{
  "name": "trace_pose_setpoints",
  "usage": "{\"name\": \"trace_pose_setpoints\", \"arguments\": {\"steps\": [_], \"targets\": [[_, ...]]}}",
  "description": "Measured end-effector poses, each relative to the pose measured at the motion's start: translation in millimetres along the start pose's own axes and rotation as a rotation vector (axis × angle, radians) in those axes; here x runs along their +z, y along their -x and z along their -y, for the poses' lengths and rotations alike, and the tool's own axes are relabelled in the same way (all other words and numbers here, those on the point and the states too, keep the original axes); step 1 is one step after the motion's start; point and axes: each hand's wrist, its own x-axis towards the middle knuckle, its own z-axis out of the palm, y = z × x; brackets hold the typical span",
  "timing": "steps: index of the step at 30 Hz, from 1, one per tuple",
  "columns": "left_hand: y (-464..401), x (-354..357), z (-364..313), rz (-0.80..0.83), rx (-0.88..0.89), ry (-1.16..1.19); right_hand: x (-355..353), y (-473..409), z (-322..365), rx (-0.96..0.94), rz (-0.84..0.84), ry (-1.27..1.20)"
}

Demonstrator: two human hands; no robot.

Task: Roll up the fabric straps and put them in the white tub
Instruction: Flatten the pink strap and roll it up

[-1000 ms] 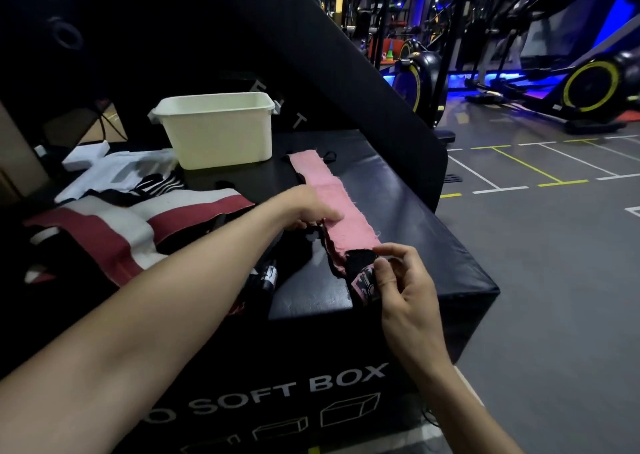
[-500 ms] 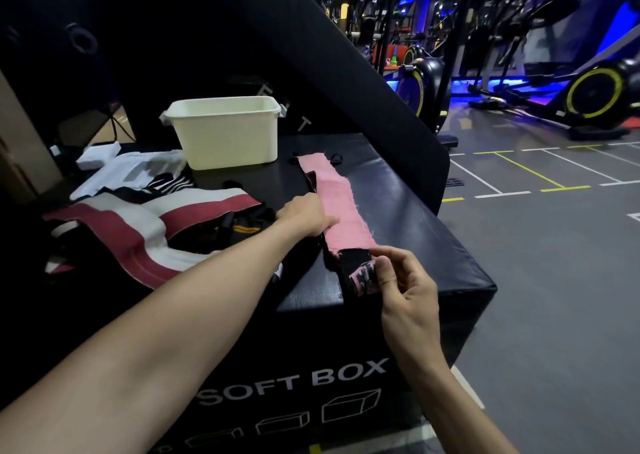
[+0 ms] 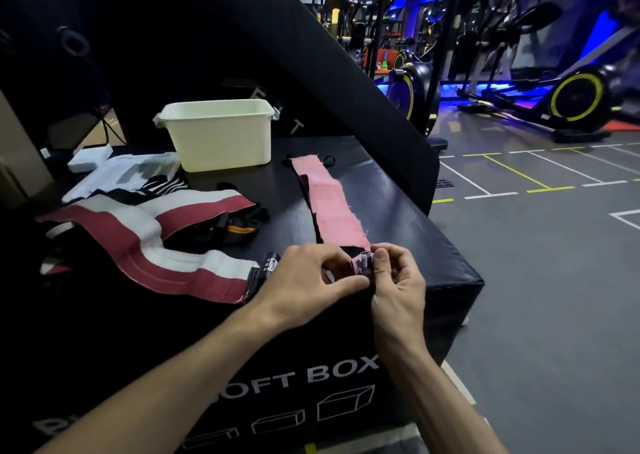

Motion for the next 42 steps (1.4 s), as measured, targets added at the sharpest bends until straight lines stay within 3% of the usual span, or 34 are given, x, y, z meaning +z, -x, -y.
{"name": "trace_pose_setpoints", "arguments": {"steps": [5,13,21,29,31,33,35,38,42], "targets": [[5.9,9.8,13.6,-0.198,0.099,-0.029,17.9,4.1,-2.7,0.064,-0.054,-0.066],[22.3,9.5,19.9,-0.277,0.07,0.132,16.1,13.4,3.6,0.026,0.047,0.011],[21.2,2.1,32.0,-0.153,0.148,0.155,-16.8,-6.9,18.1,-0.057,0.426,0.341],[21.0,-1.5,33.0,-0.046,0.173,0.085,-22.5,-11.2,21.2,0.015,0.519,0.341],[17.1,-12.7,27.7,0.001,0.142,0.06,-23.4,-12.1,22.2,-0.001,0.513,0.362],[4.9,-29.0,25.9,-0.062,0.093,0.0,-24.9,-12.3,23.3,-0.032,0.488,0.382],[-17.8,-45.2,27.5,-0.113,-0.046,-0.215,-25.8,-12.2,24.6,-0.056,0.475,0.404],[-54.3,-48.9,30.0,0.09,-0.4,-0.461,-26.1,-11.4,25.1,-0.074,0.479,0.437],[-88.3,-32.4,32.2,0.282,-0.511,-0.305,-26.5,-12.1,27.0,-0.072,0.474,0.427]]}}
